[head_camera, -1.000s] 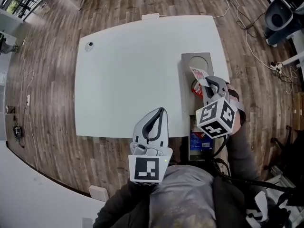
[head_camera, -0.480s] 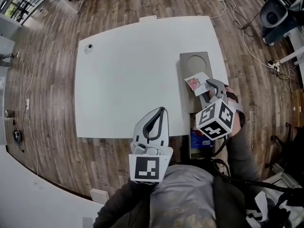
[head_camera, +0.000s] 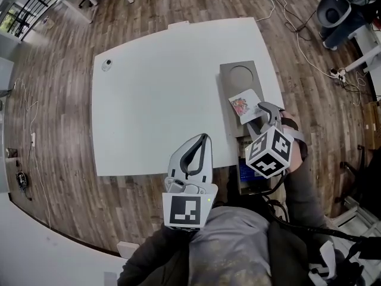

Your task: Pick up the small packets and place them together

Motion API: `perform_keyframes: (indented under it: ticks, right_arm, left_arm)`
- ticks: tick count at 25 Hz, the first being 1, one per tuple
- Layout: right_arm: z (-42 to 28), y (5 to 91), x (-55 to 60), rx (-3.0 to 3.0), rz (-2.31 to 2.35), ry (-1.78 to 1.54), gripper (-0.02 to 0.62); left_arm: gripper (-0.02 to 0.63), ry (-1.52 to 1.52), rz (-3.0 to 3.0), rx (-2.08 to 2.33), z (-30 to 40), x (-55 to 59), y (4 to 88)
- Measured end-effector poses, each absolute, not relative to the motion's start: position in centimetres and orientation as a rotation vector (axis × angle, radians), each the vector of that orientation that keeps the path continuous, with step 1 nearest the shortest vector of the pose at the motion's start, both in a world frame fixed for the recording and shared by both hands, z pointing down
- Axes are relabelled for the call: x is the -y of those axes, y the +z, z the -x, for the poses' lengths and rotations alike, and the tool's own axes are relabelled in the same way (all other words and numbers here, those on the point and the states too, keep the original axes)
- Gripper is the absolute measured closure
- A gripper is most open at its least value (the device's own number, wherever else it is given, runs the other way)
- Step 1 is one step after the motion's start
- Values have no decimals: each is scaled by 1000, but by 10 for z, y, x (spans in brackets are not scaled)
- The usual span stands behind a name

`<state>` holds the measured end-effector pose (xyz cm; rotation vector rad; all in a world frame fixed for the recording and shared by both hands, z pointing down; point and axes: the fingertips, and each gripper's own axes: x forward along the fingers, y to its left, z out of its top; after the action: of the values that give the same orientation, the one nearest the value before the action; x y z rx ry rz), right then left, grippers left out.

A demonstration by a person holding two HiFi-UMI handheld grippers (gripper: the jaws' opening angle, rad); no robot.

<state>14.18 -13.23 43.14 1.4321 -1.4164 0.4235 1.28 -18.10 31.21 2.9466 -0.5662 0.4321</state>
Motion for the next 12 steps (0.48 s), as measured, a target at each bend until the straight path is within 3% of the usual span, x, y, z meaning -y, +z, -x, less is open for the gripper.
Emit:
perform_keyframes:
  ticks: [12]
  right_arm:
    - [-135, 435, 101, 1388, -1451, 461, 371]
  left_arm:
    - [606, 433, -2965, 457, -20, 160, 312]
